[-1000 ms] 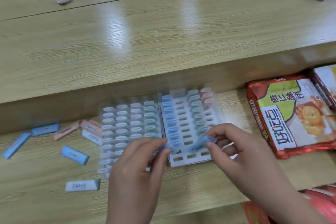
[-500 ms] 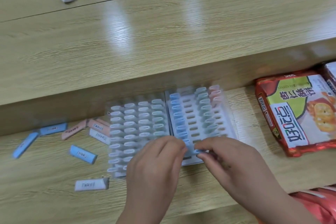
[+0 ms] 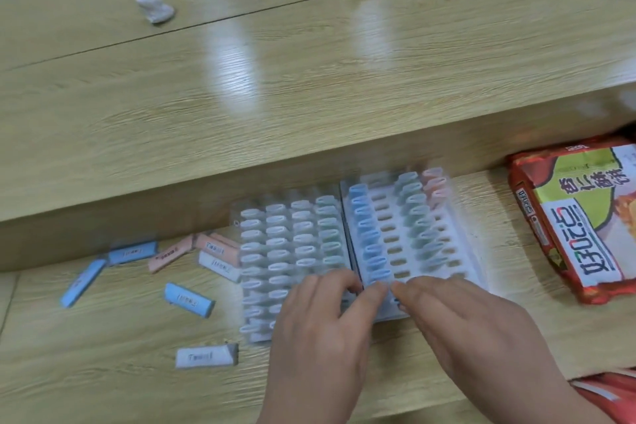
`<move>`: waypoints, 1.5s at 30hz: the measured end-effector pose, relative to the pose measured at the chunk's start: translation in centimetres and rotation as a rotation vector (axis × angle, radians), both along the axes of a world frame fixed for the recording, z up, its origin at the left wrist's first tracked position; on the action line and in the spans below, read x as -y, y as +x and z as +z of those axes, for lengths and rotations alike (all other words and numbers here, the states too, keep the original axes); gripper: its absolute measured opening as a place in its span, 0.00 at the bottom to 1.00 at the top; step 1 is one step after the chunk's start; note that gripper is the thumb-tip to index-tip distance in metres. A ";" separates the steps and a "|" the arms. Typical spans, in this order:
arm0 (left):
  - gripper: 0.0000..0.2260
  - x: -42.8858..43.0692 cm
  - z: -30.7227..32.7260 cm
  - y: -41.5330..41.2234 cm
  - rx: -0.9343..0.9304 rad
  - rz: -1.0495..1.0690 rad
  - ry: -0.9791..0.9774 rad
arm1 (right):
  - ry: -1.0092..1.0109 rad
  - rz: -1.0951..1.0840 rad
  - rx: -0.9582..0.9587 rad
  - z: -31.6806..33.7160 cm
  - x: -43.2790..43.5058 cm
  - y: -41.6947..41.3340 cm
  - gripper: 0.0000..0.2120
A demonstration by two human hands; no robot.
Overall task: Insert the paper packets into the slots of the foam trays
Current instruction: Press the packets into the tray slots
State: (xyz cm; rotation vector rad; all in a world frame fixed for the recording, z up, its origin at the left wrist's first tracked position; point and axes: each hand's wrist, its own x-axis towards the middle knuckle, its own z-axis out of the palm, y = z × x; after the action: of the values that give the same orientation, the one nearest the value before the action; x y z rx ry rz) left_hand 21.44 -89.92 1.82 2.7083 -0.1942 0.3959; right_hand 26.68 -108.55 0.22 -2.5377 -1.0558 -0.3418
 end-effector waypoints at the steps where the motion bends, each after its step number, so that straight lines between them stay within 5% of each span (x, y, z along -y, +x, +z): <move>1: 0.15 0.0 0.0 -0.2 -0.011 0.005 -0.031 | -0.023 0.010 0.021 -0.2 -0.2 -0.2 0.17; 7: 0.20 0.2 0.4 -1.5 -0.052 0.062 -0.203 | 0.025 -0.043 0.055 -1.0 -0.7 -1.4 0.15; 12: 0.17 -3.4 1.0 -3.7 0.162 0.147 -0.298 | 0.220 -0.196 0.035 0.6 -3.5 -3.2 0.11; 15: 0.12 -8.5 0.3 -5.9 0.218 0.343 -0.353 | 0.257 -0.069 -0.052 2.2 -9.1 -6.1 0.07; 18: 0.11 -14.5 -1.0 -6.7 0.060 0.510 -0.262 | 0.159 0.105 -0.234 1.4 -15.7 -8.7 0.13; 25: 0.14 -18.9 -3.2 -2.4 -0.230 0.238 0.025 | -0.088 -0.130 -0.241 -3.1 -21.8 -10.2 0.30; 28: 0.13 -19.2 -4.0 -1.0 -0.211 0.191 0.041 | -0.088 -0.213 -0.191 -3.9 -21.7 -10.1 0.28; 31: 0.16 -20.0 -4.4 -0.6 -0.207 0.186 0.094 | -0.074 -0.215 -0.145 -4.2 -21.8 -10.1 0.13; 36: 0.16 -22.5 -4.4 -0.6 -0.240 0.173 0.128 | -0.081 -0.292 -0.141 -4.3 -22.2 -10.3 0.14; 45: 0.06 -23.8 -3.1 -0.8 -0.328 0.282 -0.264 | 0.195 -0.249 -0.375 -1.9 -21.5 -10.6 0.07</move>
State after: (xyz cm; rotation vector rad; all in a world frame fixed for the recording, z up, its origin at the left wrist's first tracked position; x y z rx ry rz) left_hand 20.63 -66.09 -1.29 2.4929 0.3131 0.0439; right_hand 16.07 -87.02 -1.70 -2.4288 -0.5418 -0.0248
